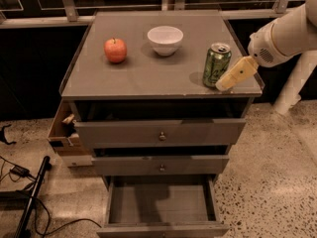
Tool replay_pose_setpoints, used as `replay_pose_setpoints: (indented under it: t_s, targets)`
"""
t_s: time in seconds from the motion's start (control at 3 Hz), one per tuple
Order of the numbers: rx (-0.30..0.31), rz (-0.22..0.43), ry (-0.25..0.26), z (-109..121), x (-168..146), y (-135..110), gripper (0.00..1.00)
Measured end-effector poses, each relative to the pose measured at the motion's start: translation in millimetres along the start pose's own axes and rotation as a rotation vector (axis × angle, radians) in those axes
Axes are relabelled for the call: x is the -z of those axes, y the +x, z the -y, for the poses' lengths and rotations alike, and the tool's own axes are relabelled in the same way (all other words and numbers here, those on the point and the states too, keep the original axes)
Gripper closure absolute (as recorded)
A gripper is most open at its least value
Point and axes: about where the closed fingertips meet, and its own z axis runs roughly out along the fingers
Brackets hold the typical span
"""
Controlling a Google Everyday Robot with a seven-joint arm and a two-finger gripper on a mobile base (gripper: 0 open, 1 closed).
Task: Place green can into bottom drawer
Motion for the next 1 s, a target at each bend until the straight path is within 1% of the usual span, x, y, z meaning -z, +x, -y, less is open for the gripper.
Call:
replay_pose_setpoints:
  t_s: [0.33,0.67,1.0]
  targets:
    - [-0.019,0.023,-0.022,0,-13,-5,0.00]
    - [-0.053,0.066,-0.061,0,-32,-12,0.00]
    - [-0.092,0.137,-0.115,1,-53,-21,0.02]
